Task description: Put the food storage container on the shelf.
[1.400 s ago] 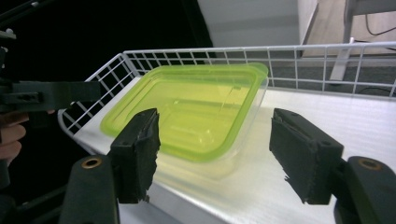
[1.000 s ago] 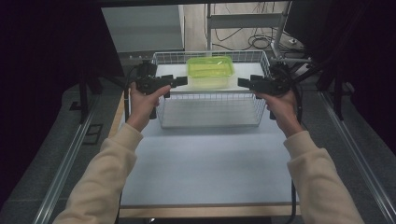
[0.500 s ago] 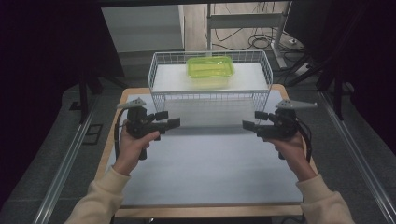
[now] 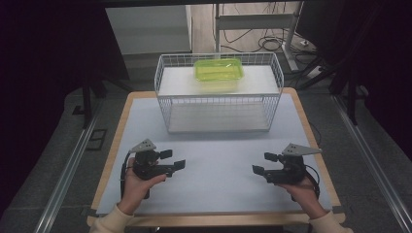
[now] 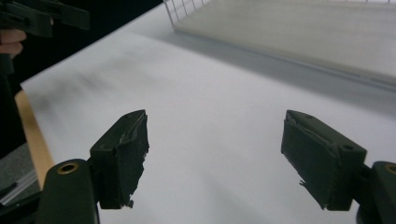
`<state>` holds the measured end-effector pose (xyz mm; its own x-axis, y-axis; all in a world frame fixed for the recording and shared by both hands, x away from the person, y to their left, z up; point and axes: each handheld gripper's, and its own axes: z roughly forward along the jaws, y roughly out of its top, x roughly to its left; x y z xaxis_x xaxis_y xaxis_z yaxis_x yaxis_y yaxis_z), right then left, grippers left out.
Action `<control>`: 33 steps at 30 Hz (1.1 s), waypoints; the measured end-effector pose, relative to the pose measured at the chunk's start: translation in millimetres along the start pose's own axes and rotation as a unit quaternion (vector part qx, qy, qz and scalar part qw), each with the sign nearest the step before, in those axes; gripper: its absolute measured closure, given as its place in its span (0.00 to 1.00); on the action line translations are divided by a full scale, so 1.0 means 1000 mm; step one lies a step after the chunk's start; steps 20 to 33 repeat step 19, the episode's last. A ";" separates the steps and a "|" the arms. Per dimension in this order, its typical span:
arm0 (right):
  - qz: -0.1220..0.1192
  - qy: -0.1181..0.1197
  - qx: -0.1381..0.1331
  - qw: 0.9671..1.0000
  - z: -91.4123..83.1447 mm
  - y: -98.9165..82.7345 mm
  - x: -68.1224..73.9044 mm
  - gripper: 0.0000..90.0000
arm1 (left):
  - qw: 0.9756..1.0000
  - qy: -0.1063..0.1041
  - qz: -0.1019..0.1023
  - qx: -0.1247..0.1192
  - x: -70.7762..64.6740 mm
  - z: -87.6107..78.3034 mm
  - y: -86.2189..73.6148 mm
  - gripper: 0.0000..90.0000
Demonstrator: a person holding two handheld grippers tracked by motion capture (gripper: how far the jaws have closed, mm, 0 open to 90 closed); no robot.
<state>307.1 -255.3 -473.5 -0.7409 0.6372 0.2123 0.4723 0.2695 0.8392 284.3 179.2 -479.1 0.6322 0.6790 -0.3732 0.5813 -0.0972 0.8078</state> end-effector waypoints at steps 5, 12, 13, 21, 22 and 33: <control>-0.002 -0.018 0.014 1.000 0.008 -0.010 -0.003 0.25 | 1.000 0.000 0.004 0.015 -0.001 0.009 -0.008 0.25; -0.005 -0.031 0.013 0.999 0.008 -0.015 -0.004 0.23 | 1.000 0.000 0.004 0.021 0.000 0.013 -0.011 0.25; -0.004 -0.033 0.011 0.999 0.007 -0.015 -0.003 0.23 | 1.000 0.000 0.003 0.020 0.000 0.013 -0.011 0.25; -0.002 -0.038 -0.019 0.999 0.001 -0.013 -0.006 0.23 | 1.000 -0.001 -0.011 0.013 0.005 0.012 -0.010 0.25; -0.002 -0.038 -0.019 0.999 0.001 -0.013 -0.006 0.23 | 1.000 -0.001 -0.011 0.013 0.005 0.012 -0.010 0.25; -0.002 -0.038 -0.019 0.999 0.001 -0.013 -0.006 0.23 | 1.000 -0.001 -0.011 0.013 0.005 0.012 -0.010 0.25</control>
